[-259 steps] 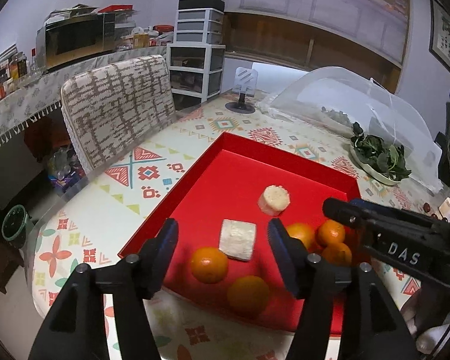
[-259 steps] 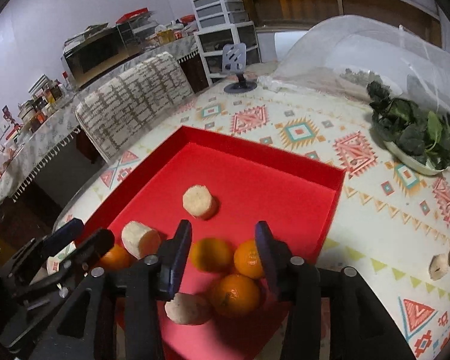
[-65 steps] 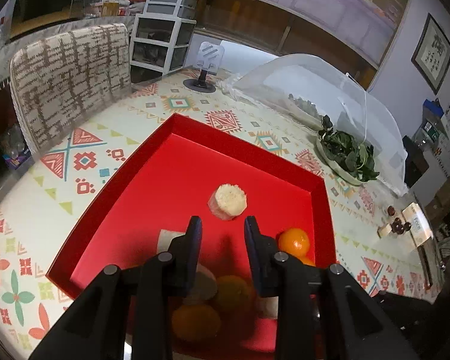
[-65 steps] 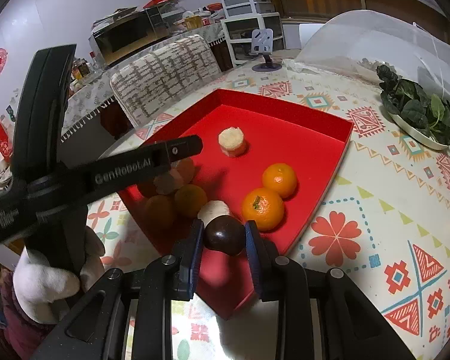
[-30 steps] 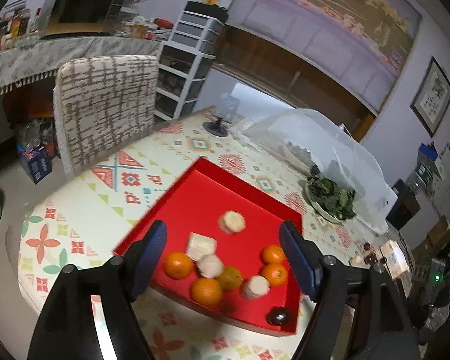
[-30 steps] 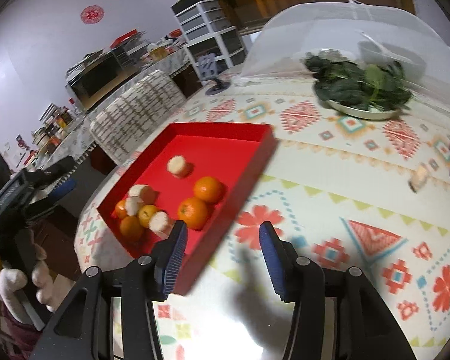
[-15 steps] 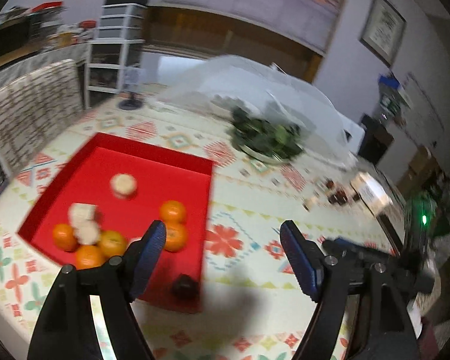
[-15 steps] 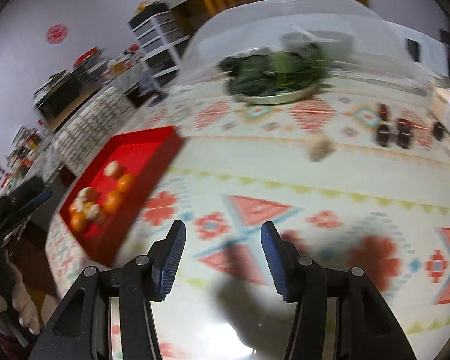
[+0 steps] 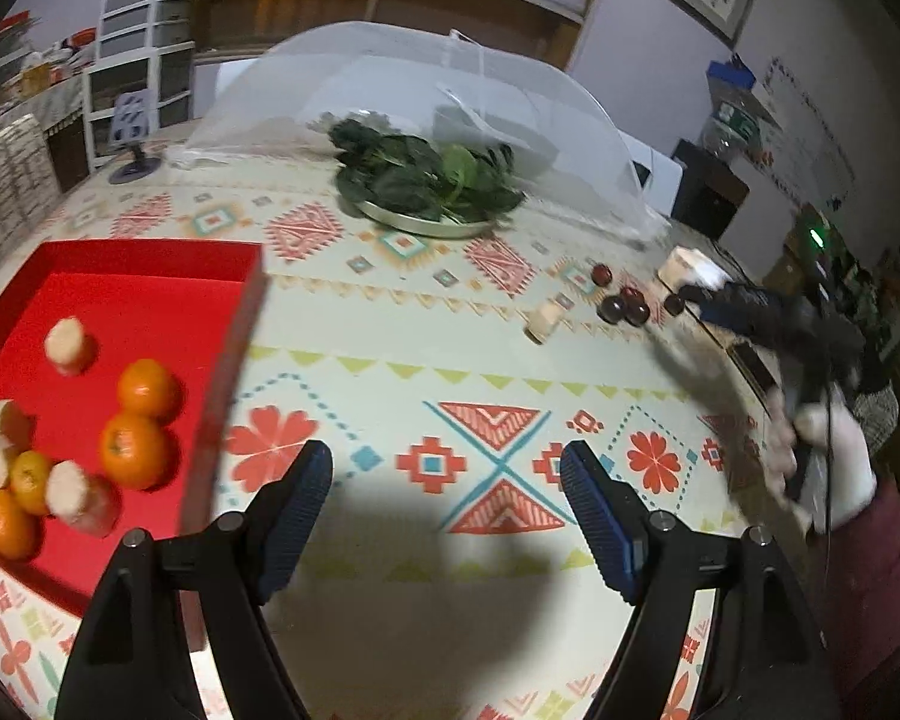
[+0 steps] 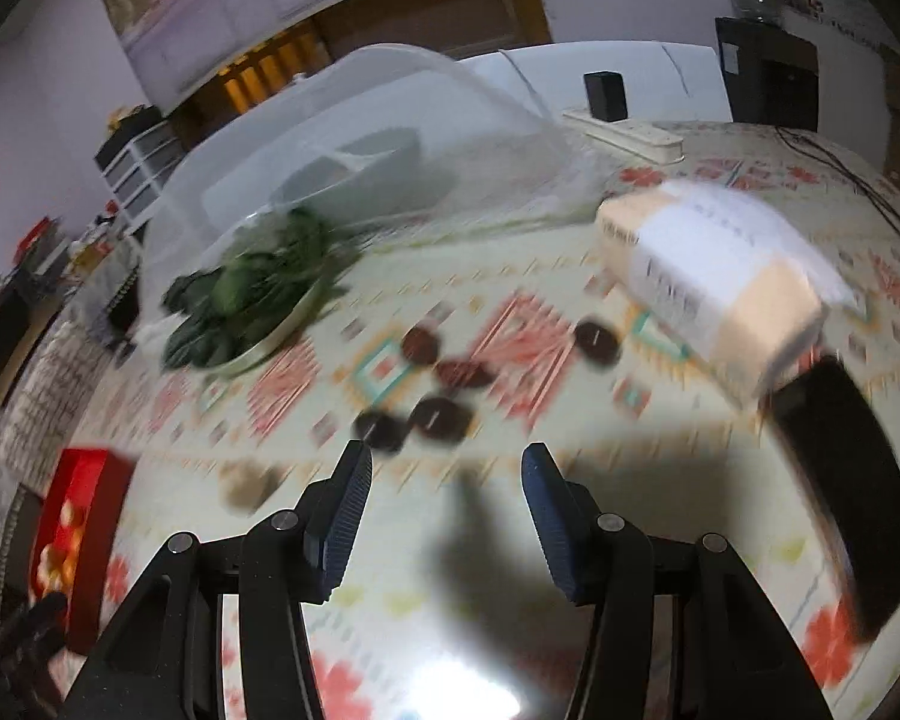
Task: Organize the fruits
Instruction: 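Move both tools back to the table toward the red dates, then grasp a red date with the right tool while the left tool grasps another red date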
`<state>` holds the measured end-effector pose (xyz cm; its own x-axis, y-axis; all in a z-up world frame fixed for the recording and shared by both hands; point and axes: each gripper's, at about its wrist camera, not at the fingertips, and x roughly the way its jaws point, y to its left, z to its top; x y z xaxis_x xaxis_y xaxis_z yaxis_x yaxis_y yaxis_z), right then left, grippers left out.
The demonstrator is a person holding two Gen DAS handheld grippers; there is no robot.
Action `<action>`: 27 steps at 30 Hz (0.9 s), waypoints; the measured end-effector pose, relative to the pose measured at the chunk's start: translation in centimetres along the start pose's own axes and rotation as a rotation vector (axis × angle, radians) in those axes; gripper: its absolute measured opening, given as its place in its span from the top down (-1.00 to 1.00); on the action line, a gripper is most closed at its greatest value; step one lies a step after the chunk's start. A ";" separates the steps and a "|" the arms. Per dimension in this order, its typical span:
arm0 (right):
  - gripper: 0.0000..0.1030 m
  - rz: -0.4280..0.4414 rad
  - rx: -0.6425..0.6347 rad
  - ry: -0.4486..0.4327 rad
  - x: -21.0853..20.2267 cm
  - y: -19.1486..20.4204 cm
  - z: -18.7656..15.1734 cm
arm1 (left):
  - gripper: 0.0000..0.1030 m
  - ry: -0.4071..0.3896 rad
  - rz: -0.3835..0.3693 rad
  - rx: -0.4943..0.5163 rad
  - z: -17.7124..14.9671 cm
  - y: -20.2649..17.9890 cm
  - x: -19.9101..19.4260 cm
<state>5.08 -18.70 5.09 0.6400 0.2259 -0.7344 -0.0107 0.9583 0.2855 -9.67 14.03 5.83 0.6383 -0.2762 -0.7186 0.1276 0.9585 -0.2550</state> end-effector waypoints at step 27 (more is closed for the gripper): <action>0.33 -0.144 -0.102 0.090 7.9 1.7 2.6 | -0.51 0.071 -0.015 0.032 0.6 -1.4 4.1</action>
<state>12.11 -15.74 1.36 0.5690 0.0956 -0.8167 -0.0052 0.9936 0.1128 -6.75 11.64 3.63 0.5807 -0.2940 -0.7592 0.1616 0.9556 -0.2464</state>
